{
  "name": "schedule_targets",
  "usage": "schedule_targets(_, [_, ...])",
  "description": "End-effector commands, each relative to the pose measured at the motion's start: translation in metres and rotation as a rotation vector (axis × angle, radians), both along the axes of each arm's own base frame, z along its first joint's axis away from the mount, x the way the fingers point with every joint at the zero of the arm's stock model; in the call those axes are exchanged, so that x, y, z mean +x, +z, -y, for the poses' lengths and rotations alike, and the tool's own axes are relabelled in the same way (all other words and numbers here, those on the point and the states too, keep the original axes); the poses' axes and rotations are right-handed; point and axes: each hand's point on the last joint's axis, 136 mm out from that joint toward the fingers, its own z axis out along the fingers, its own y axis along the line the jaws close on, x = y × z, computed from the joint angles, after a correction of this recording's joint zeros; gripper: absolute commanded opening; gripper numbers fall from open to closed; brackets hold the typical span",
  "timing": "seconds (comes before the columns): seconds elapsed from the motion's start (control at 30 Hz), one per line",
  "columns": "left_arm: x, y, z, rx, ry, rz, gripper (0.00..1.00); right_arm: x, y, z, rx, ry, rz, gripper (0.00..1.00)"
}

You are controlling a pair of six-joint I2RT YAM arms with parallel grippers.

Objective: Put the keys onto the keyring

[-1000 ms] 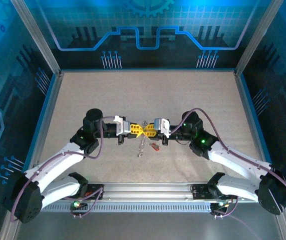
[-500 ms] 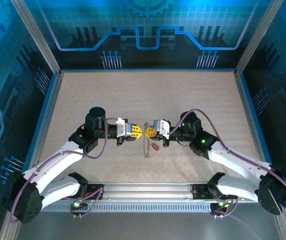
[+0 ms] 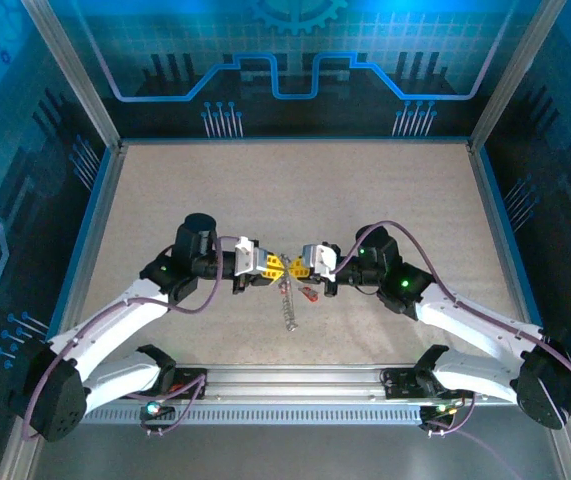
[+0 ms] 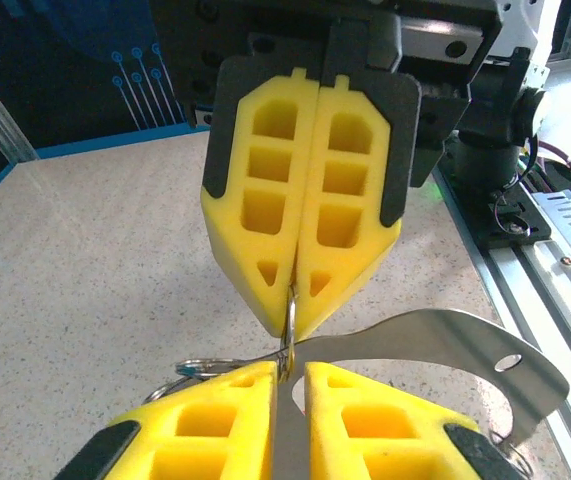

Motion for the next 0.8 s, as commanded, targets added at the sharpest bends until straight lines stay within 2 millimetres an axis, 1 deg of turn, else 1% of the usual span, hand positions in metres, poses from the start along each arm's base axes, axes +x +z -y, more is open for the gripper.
schedule_targets(0.0, [-0.0022,0.0086,0.0044,-0.002,-0.029,0.015,0.18,-0.0012,0.0236,-0.0051,0.035,0.013,0.06,0.0])
schedule_targets(0.27, [-0.0037,0.013,0.0076,-0.019,-0.036,0.011,0.18,-0.0054,0.0224,-0.0078,0.029,0.023,0.059,0.0])
schedule_targets(0.33, [-0.0037,0.0125,0.0078,-0.019,-0.035,0.01,0.17,-0.0059,0.0212,-0.0087,0.022,0.021,0.06,0.0])
schedule_targets(0.47, [-0.0042,0.0099,0.008,-0.009,-0.039,0.009,0.11,-0.0084,0.0215,-0.0094,0.026,0.023,0.061,0.0])
schedule_targets(0.53, [-0.005,0.0093,0.0077,0.0,-0.041,0.014,0.02,-0.0094,0.022,-0.0094,0.025,0.022,0.062,0.0])
schedule_targets(0.57, [-0.0044,0.0089,0.0078,0.002,-0.04,0.017,0.0,-0.0096,0.0222,-0.0093,0.026,0.02,0.063,0.0])
schedule_targets(0.63, [-0.0044,0.0096,0.0074,0.001,-0.038,0.023,0.0,-0.0087,0.0232,-0.0082,0.034,0.009,0.068,0.01])
schedule_targets(0.67, [-0.0049,0.0105,0.0073,-0.001,-0.039,0.028,0.0,-0.0081,0.0225,-0.0076,0.036,0.003,0.07,0.08])
schedule_targets(0.7, [-0.0054,0.0111,0.0066,-0.002,-0.037,0.034,0.0,-0.0071,0.0221,-0.0068,0.036,-0.005,0.076,0.19])
schedule_targets(0.73, [-0.0049,0.0129,0.0059,-0.005,-0.029,0.049,0.0,-0.0066,0.0222,-0.0057,0.035,-0.011,0.082,0.26])
schedule_targets(0.77, [-0.0038,0.014,0.0054,-0.011,-0.02,0.062,0.0,-0.0057,0.0219,-0.0043,0.034,-0.021,0.085,0.31])
